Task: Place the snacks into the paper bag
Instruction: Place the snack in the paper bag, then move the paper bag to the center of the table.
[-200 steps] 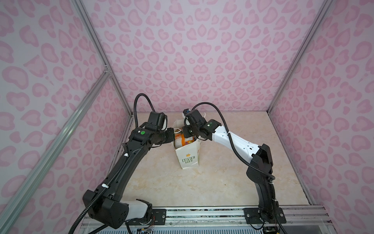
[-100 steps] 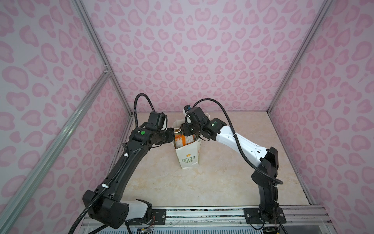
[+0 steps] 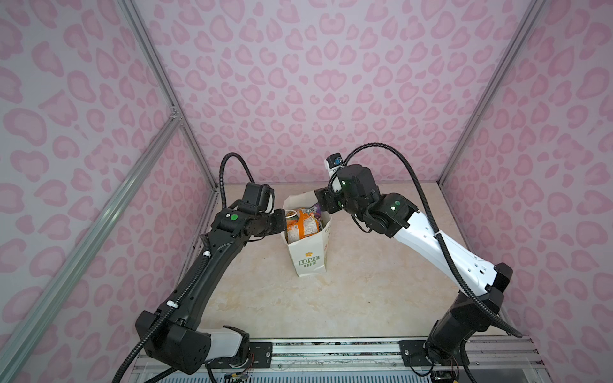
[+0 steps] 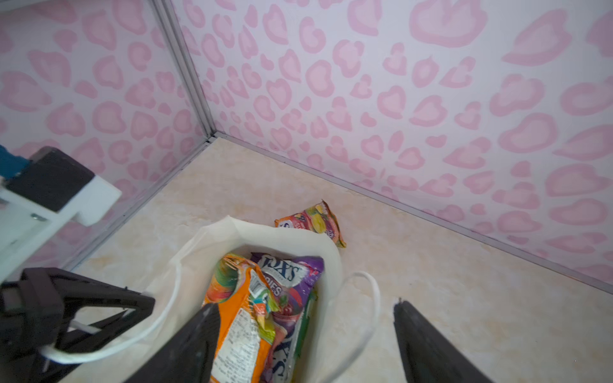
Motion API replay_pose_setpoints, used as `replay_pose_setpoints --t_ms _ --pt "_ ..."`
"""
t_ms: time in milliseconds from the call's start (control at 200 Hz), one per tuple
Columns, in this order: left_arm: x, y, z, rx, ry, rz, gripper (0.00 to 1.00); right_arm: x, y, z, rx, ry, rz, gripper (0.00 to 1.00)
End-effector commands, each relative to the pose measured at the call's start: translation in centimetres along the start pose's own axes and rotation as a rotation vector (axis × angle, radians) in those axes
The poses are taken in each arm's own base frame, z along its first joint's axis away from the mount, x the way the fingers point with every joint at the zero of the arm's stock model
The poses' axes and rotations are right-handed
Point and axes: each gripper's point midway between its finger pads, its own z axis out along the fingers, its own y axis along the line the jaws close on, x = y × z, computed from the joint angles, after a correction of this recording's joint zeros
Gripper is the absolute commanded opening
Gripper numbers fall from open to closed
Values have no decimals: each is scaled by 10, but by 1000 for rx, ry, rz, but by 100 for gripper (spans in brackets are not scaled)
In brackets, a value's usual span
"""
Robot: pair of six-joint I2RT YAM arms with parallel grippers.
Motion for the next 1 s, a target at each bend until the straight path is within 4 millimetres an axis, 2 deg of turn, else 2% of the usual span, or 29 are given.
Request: replay_pose_setpoints --t_ms 0,115,210,335,380,450,510,595,685,835,995 --pt "-5 -4 -1 20 -16 4 4 5 -17 -1 87 -10 -22 86" --pt "-5 -4 0 18 -17 3 4 23 -22 9 83 34 15 85" --pt "-5 -3 -1 14 -20 5 4 34 -20 20 45 58 52 80" --pt "-6 -3 -2 12 -25 7 4 41 -15 34 -28 77 102 63" --pt "-6 -3 -3 15 -26 8 4 41 -11 38 -59 73 115 51" --pt "-6 -3 -3 16 -27 9 4 40 -3 44 -131 74 135 17" --pt "-6 -4 -3 19 -26 11 4 38 3 47 -178 74 149 0" --pt "-5 -7 0 32 -13 13 3 31 3 43 -201 54 158 0" --pt "-5 -16 0 51 -9 11 3 18 -2 25 -205 -8 158 0" --pt "-7 -53 -5 116 -25 24 3 5 -29 -9 -162 -72 170 0" --pt "-17 -98 -7 176 -49 52 3 14 -57 -31 -115 -97 205 0"
